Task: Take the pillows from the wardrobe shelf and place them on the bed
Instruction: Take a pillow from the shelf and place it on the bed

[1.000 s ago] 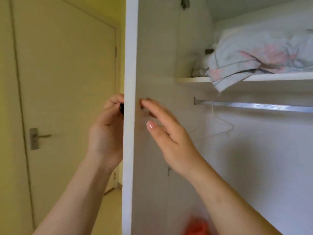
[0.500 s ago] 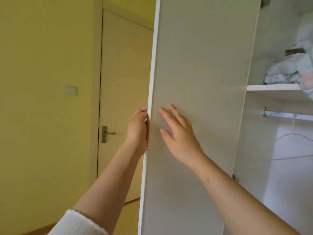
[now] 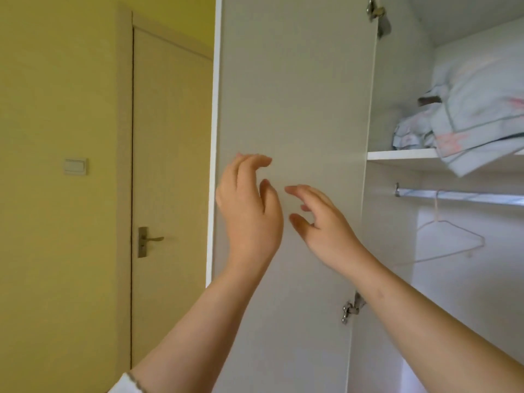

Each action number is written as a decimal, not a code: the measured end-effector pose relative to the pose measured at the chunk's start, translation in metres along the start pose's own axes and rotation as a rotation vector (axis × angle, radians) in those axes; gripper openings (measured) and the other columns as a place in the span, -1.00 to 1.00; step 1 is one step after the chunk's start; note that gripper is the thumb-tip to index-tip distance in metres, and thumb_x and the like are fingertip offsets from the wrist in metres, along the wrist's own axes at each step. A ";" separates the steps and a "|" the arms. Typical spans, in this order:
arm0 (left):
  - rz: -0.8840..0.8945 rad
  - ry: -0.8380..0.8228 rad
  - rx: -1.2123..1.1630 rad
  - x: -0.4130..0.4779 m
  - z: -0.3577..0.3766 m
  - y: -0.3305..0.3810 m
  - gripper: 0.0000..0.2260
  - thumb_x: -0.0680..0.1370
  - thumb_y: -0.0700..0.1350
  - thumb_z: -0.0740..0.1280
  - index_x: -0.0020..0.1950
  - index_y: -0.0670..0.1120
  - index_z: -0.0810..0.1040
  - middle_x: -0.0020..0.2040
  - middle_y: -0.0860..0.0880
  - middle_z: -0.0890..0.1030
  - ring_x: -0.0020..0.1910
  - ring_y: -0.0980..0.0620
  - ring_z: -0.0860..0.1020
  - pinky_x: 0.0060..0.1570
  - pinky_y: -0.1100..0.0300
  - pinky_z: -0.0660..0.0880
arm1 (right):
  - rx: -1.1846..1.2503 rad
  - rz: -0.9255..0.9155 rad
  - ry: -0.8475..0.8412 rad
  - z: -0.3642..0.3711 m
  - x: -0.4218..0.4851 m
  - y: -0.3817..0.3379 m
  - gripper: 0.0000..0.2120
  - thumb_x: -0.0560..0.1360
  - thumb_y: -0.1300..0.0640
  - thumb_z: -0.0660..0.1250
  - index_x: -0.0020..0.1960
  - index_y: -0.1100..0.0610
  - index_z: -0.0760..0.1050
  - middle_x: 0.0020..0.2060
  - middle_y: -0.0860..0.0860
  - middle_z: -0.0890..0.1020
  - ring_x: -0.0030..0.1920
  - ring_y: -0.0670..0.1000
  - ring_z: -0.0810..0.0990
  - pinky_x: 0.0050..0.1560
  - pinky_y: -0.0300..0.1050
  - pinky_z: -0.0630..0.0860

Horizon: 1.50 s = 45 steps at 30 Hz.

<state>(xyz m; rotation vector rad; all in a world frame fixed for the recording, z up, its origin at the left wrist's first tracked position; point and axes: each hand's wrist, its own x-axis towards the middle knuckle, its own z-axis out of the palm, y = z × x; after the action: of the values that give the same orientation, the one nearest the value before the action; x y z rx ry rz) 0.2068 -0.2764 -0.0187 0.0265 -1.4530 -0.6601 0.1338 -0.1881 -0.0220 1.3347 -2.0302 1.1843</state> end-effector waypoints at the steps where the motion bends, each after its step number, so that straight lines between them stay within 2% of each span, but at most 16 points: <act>1: 0.010 -0.069 -0.056 -0.001 0.008 0.007 -0.69 0.46 -0.28 0.10 0.12 -0.13 0.51 0.03 0.11 0.48 0.13 0.17 0.45 0.20 0.31 0.34 | -0.045 0.002 0.005 -0.012 -0.001 0.003 -0.59 0.55 0.22 0.21 0.37 -0.01 0.34 0.41 -0.05 0.31 0.41 -0.02 0.31 0.41 -0.02 0.30; 3: -0.039 -0.233 -0.193 -0.003 0.031 0.027 -0.70 0.46 -0.28 0.10 0.09 -0.12 0.52 -0.02 0.11 0.50 0.00 0.22 0.46 0.04 0.47 0.35 | -0.142 0.020 0.024 -0.044 -0.006 0.012 -0.62 0.55 0.21 0.21 0.34 0.00 0.37 0.35 -0.07 0.36 0.37 -0.06 0.33 0.36 -0.12 0.31; 5: -0.110 -0.399 -0.230 -0.001 0.054 0.039 -0.73 0.49 -0.32 0.12 0.08 -0.13 0.52 -0.01 0.07 0.51 -0.01 0.12 0.49 -0.03 0.40 0.39 | -0.183 0.069 0.056 -0.072 -0.010 0.017 -0.65 0.54 0.23 0.22 0.30 0.03 0.40 0.20 -0.13 0.40 0.25 -0.13 0.36 0.24 -0.26 0.26; 8: -0.140 -0.553 -0.268 -0.004 0.098 0.062 -0.74 0.50 -0.37 0.14 0.06 -0.16 0.53 0.03 -0.04 0.57 0.04 -0.01 0.53 -0.01 0.27 0.38 | -0.274 0.152 0.153 -0.123 -0.022 0.027 -0.69 0.54 0.24 0.22 0.26 0.06 0.44 0.09 -0.14 0.38 0.13 -0.16 0.35 0.12 -0.33 0.22; 12: -0.118 -0.649 -0.326 -0.011 0.148 0.099 -0.72 0.48 -0.38 0.13 0.07 -0.19 0.54 0.11 -0.12 0.59 0.12 -0.07 0.53 0.01 0.26 0.37 | -0.449 0.240 0.222 -0.186 -0.041 0.041 -0.70 0.54 0.25 0.21 0.26 0.12 0.45 0.14 -0.03 0.45 0.06 -0.11 0.36 -0.04 -0.38 0.21; 14: -0.084 -0.700 -0.319 -0.013 0.170 0.113 -0.70 0.48 -0.37 0.12 0.10 -0.17 0.54 0.15 -0.13 0.57 0.14 -0.08 0.51 0.03 0.24 0.37 | -0.526 0.283 0.253 -0.212 -0.048 0.047 -0.69 0.53 0.26 0.21 0.26 0.13 0.45 0.21 0.03 0.48 0.06 -0.09 0.37 -0.04 -0.37 0.21; 16: -0.040 -0.732 -0.299 -0.011 0.191 0.123 -0.69 0.48 -0.36 0.13 0.12 -0.17 0.53 0.18 -0.14 0.54 0.15 -0.09 0.49 0.06 0.21 0.37 | -0.593 0.326 0.276 -0.236 -0.053 0.052 -0.69 0.54 0.26 0.20 0.27 0.12 0.44 0.26 0.05 0.47 0.13 -0.05 0.40 0.04 -0.33 0.22; 18: 0.025 -0.736 -0.273 -0.003 0.212 0.130 -0.71 0.49 -0.34 0.14 0.13 -0.15 0.53 0.20 -0.15 0.52 0.16 -0.13 0.48 0.12 0.14 0.39 | -0.652 0.373 0.281 -0.258 -0.055 0.058 -0.69 0.55 0.24 0.19 0.28 0.11 0.42 0.29 0.05 0.45 0.23 0.03 0.42 0.10 -0.27 0.24; 22: 0.210 -0.722 -0.167 0.019 0.252 0.136 -0.71 0.50 -0.28 0.16 0.17 -0.13 0.50 0.23 -0.15 0.49 0.22 -0.17 0.42 0.21 0.00 0.38 | -0.809 0.441 0.291 -0.292 -0.048 0.075 -0.68 0.54 0.21 0.20 0.28 0.07 0.42 0.30 0.06 0.43 0.25 0.13 0.40 0.17 -0.13 0.29; 26: 0.343 -0.611 -0.074 0.044 0.296 0.130 -0.68 0.51 -0.22 0.18 0.25 -0.07 0.46 0.30 -0.08 0.44 0.30 -0.13 0.33 0.24 0.04 0.28 | -0.962 0.471 0.361 -0.314 -0.022 0.091 -0.65 0.53 0.19 0.20 0.30 0.06 0.41 0.32 0.09 0.44 0.29 0.18 0.37 0.28 0.02 0.29; 31: 0.323 -0.475 -0.114 0.066 0.349 0.113 -0.57 0.48 -0.16 0.24 0.35 0.01 0.36 0.44 -0.07 0.27 0.44 -0.14 0.17 0.36 0.00 0.17 | -1.002 0.499 0.461 -0.336 0.017 0.115 -0.62 0.49 0.16 0.26 0.30 0.06 0.39 0.33 0.12 0.42 0.32 0.19 0.35 0.32 0.06 0.30; 34: 0.305 -0.518 -0.117 0.076 0.377 0.103 -0.48 0.46 -0.05 0.30 0.41 0.04 0.29 0.51 -0.08 0.17 0.48 -0.19 0.11 0.41 -0.05 0.16 | -1.007 0.554 0.484 -0.345 0.029 0.130 -0.56 0.47 0.12 0.30 0.33 0.05 0.35 0.32 0.14 0.40 0.28 0.21 0.38 0.27 0.07 0.36; 36: 0.286 -0.551 -0.157 0.076 0.390 0.100 -0.44 0.46 -0.05 0.32 0.44 0.04 0.24 0.51 -0.09 0.15 0.47 -0.19 0.16 0.40 -0.05 0.21 | -1.052 0.592 0.481 -0.350 0.031 0.137 -0.53 0.47 0.10 0.28 0.37 0.05 0.30 0.34 0.14 0.36 0.30 0.23 0.35 0.27 0.08 0.36; 38: 0.272 -0.548 -0.273 0.074 0.397 0.100 -0.46 0.48 -0.10 0.31 0.44 0.01 0.24 0.47 -0.09 0.23 0.40 -0.17 0.28 0.34 -0.05 0.30 | -1.090 0.617 0.469 -0.353 0.032 0.141 -0.52 0.48 0.10 0.26 0.38 0.05 0.26 0.34 0.15 0.34 0.32 0.25 0.32 0.28 0.09 0.34; 41: 0.271 -0.508 -0.369 0.076 0.401 0.101 -0.57 0.50 -0.17 0.29 0.37 -0.06 0.35 0.36 -0.11 0.40 0.31 -0.14 0.40 0.25 0.00 0.38 | -1.072 0.630 0.449 -0.353 0.033 0.141 -0.51 0.47 0.10 0.27 0.38 0.05 0.26 0.34 0.16 0.34 0.31 0.25 0.33 0.25 0.06 0.35; 45: 0.091 -0.394 -0.462 0.103 0.391 0.119 -0.75 0.48 -0.27 0.26 0.10 -0.11 0.61 0.12 -0.15 0.63 0.16 -0.11 0.54 0.08 0.18 0.40 | -0.973 0.597 0.477 -0.356 0.034 0.138 -0.53 0.47 0.12 0.28 0.36 0.06 0.29 0.29 0.17 0.40 0.23 0.20 0.41 0.06 -0.10 0.30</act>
<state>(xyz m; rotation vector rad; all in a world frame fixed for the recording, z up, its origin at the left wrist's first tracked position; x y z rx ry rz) -0.1069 -0.0786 0.1810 -0.5522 -1.6295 -0.9487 -0.0375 0.1154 0.1374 -0.0183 -2.1802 0.4539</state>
